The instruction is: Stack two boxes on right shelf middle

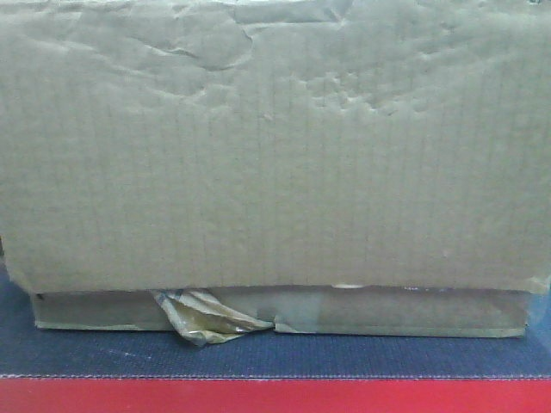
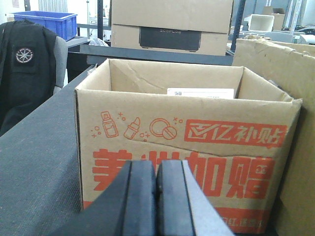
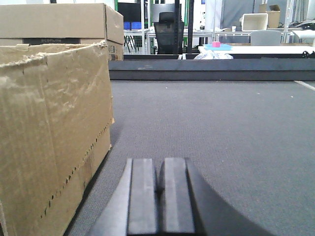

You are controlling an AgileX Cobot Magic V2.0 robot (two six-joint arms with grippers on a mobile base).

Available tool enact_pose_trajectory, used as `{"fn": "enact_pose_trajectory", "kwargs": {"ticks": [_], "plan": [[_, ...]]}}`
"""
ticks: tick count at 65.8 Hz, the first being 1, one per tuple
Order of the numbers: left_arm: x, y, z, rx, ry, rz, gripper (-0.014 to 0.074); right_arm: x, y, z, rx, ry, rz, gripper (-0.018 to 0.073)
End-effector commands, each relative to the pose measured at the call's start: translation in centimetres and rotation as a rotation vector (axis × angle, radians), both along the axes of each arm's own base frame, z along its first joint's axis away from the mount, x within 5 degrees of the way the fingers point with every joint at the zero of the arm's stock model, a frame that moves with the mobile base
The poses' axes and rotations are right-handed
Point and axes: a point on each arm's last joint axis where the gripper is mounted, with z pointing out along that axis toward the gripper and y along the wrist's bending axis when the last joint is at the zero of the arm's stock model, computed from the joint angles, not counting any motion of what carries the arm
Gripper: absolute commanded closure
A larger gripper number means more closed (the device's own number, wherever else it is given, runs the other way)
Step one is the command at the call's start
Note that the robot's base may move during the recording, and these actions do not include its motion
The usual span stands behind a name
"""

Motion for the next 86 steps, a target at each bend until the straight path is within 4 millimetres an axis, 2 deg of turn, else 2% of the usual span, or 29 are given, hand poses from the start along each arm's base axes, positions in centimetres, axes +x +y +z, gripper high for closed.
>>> {"fn": "enact_pose_trajectory", "kwargs": {"ticks": [1,34,49,55,62,71,82,86], "plan": [[-0.1,0.0,0.3,-0.007,-0.024,0.002,0.0707,0.0,0.0,0.2,-0.016,-0.022,-0.005,0.0721],[-0.1,0.0,0.3,-0.007,-0.033,0.002,0.0707,0.0,0.0,0.2,-0.016,-0.022,-0.005,0.0721],[-0.1,0.0,1.2,-0.007,-0.129,0.001,0.0707,0.0,0.0,0.2,-0.016,-0.022,-0.005,0.0721],[-0.1,0.0,1.0,-0.019,-0.083,0.001,0.0707,0.0,0.0,0.2,-0.016,-0.022,-0.005,0.0721],[-0.6,0.0,2.7,-0.057,-0.053,-0.005,0.0707,0.0,0.0,0.2,-0.016,-0.022,-0.005,0.0721],[-0.8,0.0,6.8,-0.019,-0.026,0.001,0.0707,0.0,0.0,0.2,-0.016,-0.022,-0.005,0.0721],[0.7,0.0,10.9,-0.02,0.141,0.003,0.0707,0.0,0.0,0.2,-0.016,-0.022,-0.005,0.0721],[2.2,0.0,12.2,-0.018,0.228,0.004,0.0707,0.0,0.0,0.2,-0.016,-0.022,-0.005,0.0721]]}}
